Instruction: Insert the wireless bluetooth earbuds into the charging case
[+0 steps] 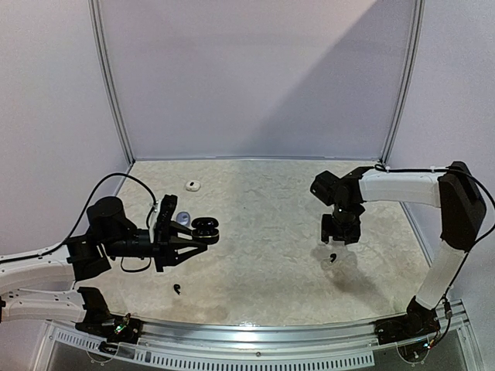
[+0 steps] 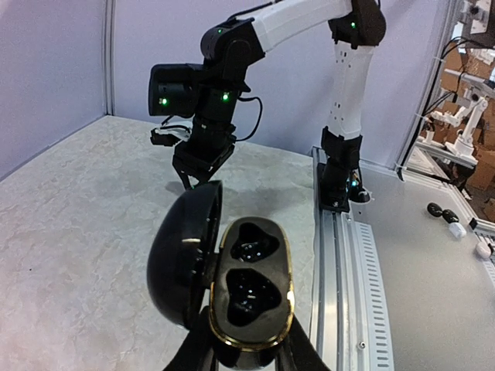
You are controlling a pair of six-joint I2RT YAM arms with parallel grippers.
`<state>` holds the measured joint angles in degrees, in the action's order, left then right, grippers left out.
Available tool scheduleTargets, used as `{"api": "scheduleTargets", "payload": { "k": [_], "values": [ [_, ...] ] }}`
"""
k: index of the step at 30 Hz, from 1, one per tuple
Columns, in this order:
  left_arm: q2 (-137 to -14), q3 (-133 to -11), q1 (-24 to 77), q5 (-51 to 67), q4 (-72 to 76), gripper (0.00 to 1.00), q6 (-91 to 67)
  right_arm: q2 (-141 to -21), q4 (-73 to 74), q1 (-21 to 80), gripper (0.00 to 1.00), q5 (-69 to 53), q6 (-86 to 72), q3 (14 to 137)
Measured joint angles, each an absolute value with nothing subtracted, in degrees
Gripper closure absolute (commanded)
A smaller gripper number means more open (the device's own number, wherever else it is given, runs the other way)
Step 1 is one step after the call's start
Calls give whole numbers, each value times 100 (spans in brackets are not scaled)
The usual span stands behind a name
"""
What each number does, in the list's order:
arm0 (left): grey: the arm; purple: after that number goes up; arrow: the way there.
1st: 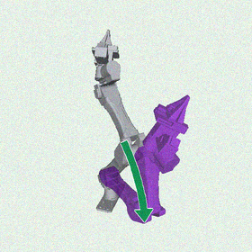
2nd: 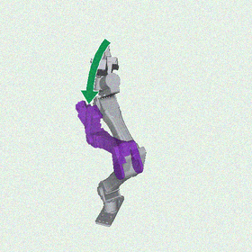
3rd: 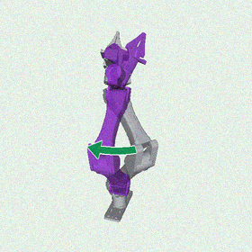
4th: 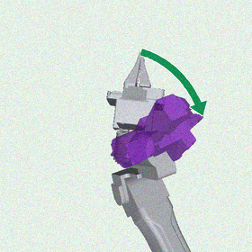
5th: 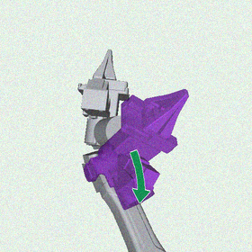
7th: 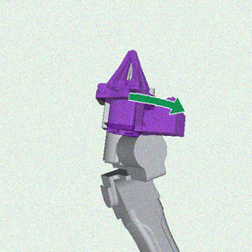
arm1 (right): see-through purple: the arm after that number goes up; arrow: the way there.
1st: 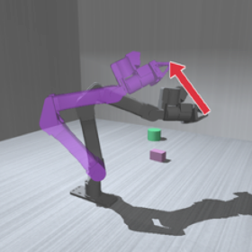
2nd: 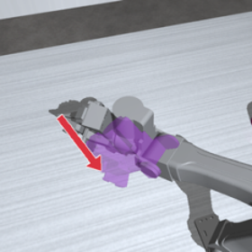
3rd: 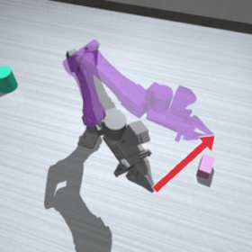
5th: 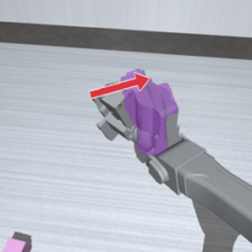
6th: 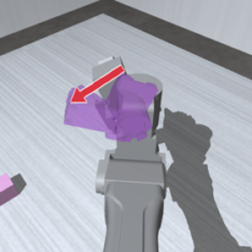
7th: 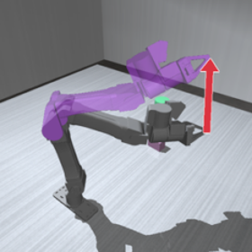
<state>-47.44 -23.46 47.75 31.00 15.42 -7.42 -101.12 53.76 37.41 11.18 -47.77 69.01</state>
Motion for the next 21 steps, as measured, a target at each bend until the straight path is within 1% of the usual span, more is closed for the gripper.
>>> {"api": "scheduleTargets", "payload": {
  "k": [4, 9, 13, 21],
  "values": [
    [-4720, -2346, 4775, 3096, 1529, 100, -690, -10296, 5275, 3614, 52, 954, -4729, 6785],
    [-4720, -2346, 4775, 3098, 1518, 100, -659, -10418, 4965, 3430, 59, 652, -4560, 6536],
    [-4703, -2346, 4775, 3096, 1514, 100, -633, -10457, 4816, 3393, 61, 491, -4466, 6449],
    [-4678, -2346, 4772, 3094, 1511, 100, -593, -10457, 4733, 3393, 67, 298, -4405, 6431]
  ]
}}
